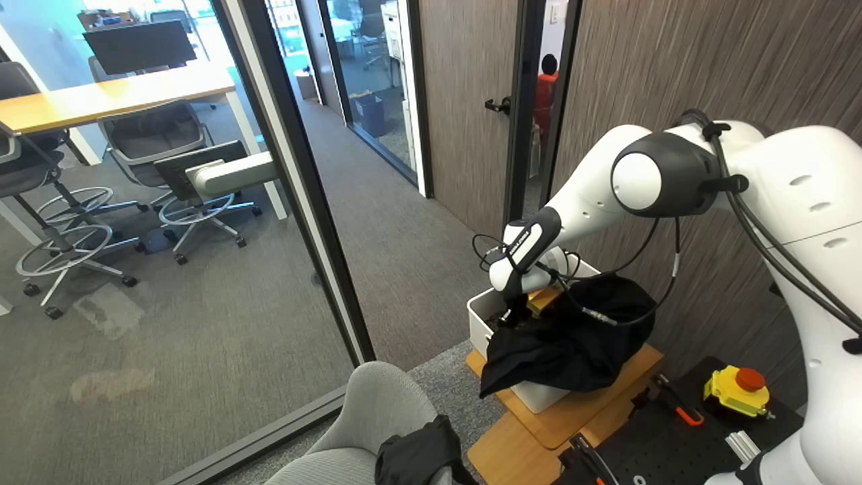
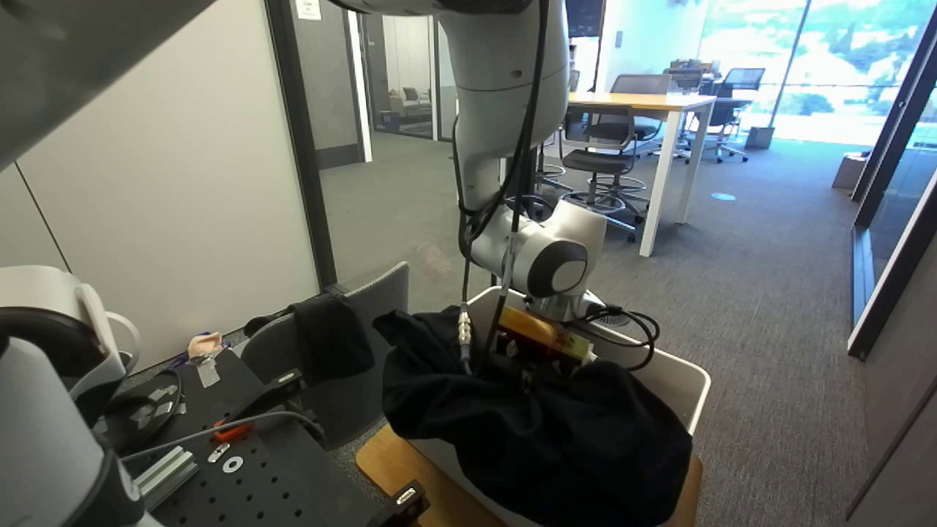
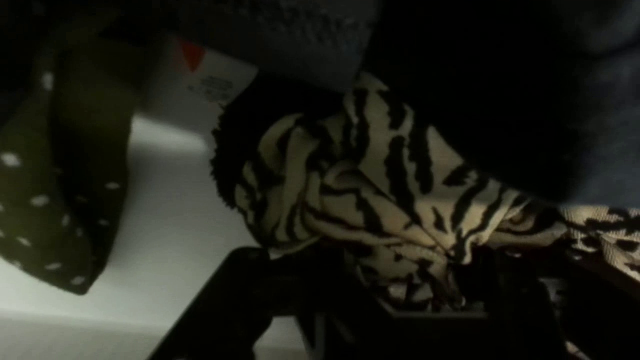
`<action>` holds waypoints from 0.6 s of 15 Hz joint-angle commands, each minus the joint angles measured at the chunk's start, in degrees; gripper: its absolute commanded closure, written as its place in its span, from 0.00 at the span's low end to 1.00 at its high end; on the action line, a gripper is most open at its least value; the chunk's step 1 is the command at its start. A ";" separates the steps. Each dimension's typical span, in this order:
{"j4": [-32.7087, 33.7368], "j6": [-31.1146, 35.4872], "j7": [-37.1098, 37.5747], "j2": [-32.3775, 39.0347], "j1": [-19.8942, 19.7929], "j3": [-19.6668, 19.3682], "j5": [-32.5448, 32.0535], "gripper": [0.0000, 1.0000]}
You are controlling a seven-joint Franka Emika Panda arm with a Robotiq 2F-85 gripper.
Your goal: Place the animal print clothing on the backrest of the chair
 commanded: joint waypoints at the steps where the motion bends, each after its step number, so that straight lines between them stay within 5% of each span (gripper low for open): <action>1: -1.12 1.96 1.63 0.43 0.66 -0.50 -1.39 0.85; 9: -1.28 1.75 1.33 0.27 0.16 -0.07 -1.08 0.85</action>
